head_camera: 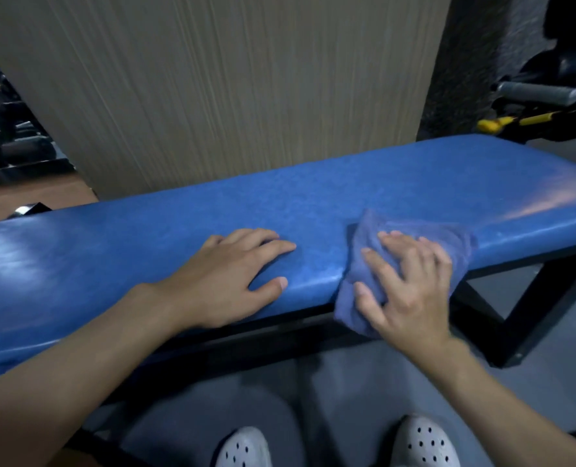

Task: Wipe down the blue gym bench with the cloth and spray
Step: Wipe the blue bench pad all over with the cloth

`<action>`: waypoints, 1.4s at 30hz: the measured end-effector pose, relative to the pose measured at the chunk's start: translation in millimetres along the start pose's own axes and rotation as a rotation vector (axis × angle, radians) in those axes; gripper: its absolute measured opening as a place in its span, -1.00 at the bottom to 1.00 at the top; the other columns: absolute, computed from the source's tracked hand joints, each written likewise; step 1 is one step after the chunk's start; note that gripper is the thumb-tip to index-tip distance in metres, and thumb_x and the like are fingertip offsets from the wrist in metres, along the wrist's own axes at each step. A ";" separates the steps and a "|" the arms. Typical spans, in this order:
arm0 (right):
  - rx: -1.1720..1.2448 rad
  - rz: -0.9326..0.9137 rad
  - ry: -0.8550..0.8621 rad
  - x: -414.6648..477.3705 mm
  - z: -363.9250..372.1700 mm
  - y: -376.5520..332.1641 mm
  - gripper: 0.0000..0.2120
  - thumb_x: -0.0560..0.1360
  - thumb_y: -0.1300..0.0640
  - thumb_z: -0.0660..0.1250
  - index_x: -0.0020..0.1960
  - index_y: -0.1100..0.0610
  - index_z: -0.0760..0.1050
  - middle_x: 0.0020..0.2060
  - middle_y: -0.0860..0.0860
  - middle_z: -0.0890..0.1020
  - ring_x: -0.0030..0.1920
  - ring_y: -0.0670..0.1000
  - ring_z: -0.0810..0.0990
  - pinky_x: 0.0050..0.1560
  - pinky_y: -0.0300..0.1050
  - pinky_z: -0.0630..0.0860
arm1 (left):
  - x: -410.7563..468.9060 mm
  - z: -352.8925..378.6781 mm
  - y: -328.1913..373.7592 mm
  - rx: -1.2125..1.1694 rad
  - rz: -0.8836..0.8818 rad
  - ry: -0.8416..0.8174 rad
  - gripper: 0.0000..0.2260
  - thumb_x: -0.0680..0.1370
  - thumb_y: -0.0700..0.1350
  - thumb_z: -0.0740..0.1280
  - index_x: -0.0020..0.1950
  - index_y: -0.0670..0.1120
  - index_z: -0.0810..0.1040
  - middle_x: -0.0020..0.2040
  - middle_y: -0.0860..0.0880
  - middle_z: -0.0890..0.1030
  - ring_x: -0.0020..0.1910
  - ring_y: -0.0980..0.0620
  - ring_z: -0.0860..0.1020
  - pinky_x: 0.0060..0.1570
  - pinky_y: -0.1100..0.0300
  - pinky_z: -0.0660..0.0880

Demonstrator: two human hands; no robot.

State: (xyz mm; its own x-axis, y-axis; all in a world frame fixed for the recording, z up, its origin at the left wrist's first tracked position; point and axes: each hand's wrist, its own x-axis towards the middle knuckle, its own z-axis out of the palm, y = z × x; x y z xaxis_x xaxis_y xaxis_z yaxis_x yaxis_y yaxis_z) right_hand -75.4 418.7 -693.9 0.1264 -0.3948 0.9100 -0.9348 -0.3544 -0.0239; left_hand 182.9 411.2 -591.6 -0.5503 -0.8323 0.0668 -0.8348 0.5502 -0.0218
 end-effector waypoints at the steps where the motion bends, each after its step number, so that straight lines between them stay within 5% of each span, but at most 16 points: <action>1: -0.020 0.046 0.002 0.1 -4.6 17.2 -0.64 0.54 -0.05 0.20 0.11 0.18 0.57 0.12 0.27 0.58 0.18 0.23 0.48 0.26 0.21 0.28 | 2.2 -0.5 0.7 0.010 0.004 0.007 -0.35 0.46 0.37 -0.11 0.53 0.20 0.19 0.45 0.17 0.29 0.45 0.13 0.23 0.35 0.04 0.24; 4: -0.071 0.219 0.024 0.1 -12.8 48.1 -0.64 0.52 0.01 0.19 0.04 0.26 0.61 0.11 0.26 0.57 0.18 0.23 0.47 0.24 0.23 0.27 | 7.4 1.4 1.4 0.014 0.028 0.013 -0.36 0.47 0.38 -0.10 0.53 0.23 0.14 0.48 0.15 0.23 0.46 0.14 0.18 0.35 0.09 0.20; 8: -0.114 0.529 0.094 7.2 -1.3 4.4 -0.70 0.46 0.05 0.24 0.04 0.20 0.59 0.15 0.22 0.56 0.27 0.26 0.46 0.40 0.27 0.19 | 18.2 2.2 9.6 -0.001 0.058 0.000 -0.33 0.46 0.38 -0.13 0.55 0.22 0.13 0.59 0.14 0.12 0.54 0.16 0.07 0.45 0.01 0.14; 12: -0.073 0.343 0.022 7.9 -0.6 -21.0 -0.69 0.46 0.02 0.24 0.04 0.18 0.61 0.13 0.19 0.58 0.24 0.24 0.48 0.38 0.23 0.20 | 33.4 1.9 23.6 -0.006 0.093 -0.003 -0.32 0.46 0.37 -0.14 0.54 0.19 0.18 0.57 0.13 0.17 0.53 0.15 0.11 0.45 0.01 0.16; 16: -0.027 0.135 -0.085 8.4 -20.7 30.5 -0.66 0.47 0.02 0.23 0.04 0.21 0.63 0.09 0.20 0.59 0.15 0.21 0.49 0.23 0.19 0.30 | 45.3 3.6 33.3 -0.001 0.113 -0.004 -0.32 0.46 0.38 -0.15 0.55 0.20 0.14 0.60 0.11 0.09 0.56 0.12 0.05 0.47 -0.01 0.13; 21: -0.110 0.456 -0.139 13.9 -43.4 100.4 -0.64 0.49 0.00 0.15 0.06 0.20 0.58 0.13 0.17 0.54 0.18 0.24 0.47 0.26 0.19 0.27 | 58.7 0.2 52.0 0.076 0.157 -0.031 -0.30 0.43 0.39 -0.19 0.53 0.20 0.11 0.53 0.09 0.19 0.49 0.05 0.17 0.38 -0.06 0.23; 25: -0.155 0.683 -0.091 19.9 -31.0 73.2 -0.63 0.46 -0.02 0.13 0.03 0.19 0.57 0.17 0.18 0.53 0.30 0.22 0.41 0.42 0.24 0.15 | 72.6 -2.3 58.9 0.096 0.149 0.002 -0.29 0.40 0.42 -0.17 0.50 0.19 0.17 0.37 0.07 0.29 0.39 0.02 0.27 0.32 0.00 0.26; 33: -0.113 0.399 -0.167 13.9 -41.9 97.2 -0.65 0.50 0.00 0.13 0.08 0.12 0.60 0.15 0.11 0.54 0.22 0.12 0.44 0.32 0.14 0.24 | 102.4 8.0 84.0 0.026 0.209 -0.012 -0.31 0.43 0.40 -0.15 0.53 0.19 0.09 0.58 0.03 0.11 0.56 0.09 0.06 0.48 -0.05 0.10; 38: -0.114 0.609 -0.102 20.5 -52.5 165.2 -0.67 0.50 0.00 0.13 0.02 0.13 0.60 0.10 0.08 0.54 0.16 0.16 0.48 0.28 0.15 0.26 | 119.4 11.6 104.2 0.021 0.222 -0.050 -0.35 0.44 0.40 -0.14 0.51 0.25 0.00 0.60 0.07 0.03 0.58 0.06 -0.02 0.48 -0.15 0.06; 42: -0.144 0.745 -0.008 19.0 -41.6 145.3 -0.69 0.45 0.02 0.17 0.03 0.14 0.58 0.14 0.12 0.53 0.28 0.18 0.42 0.41 0.23 0.17 | 134.6 9.7 117.3 0.027 0.237 -0.020 -0.37 0.45 0.40 -0.08 0.49 0.21 0.07 0.56 0.07 0.09 0.56 0.08 0.04 0.48 -0.12 0.08</action>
State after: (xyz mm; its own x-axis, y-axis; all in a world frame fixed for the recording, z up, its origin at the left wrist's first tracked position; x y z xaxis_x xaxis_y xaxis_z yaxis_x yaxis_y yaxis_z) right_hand -222.6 394.9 -663.0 -0.5533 -0.4926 0.6717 -0.8081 0.1219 -0.5763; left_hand 10.7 363.0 -594.8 -0.7306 -0.6818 0.0368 -0.6826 0.7282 -0.0609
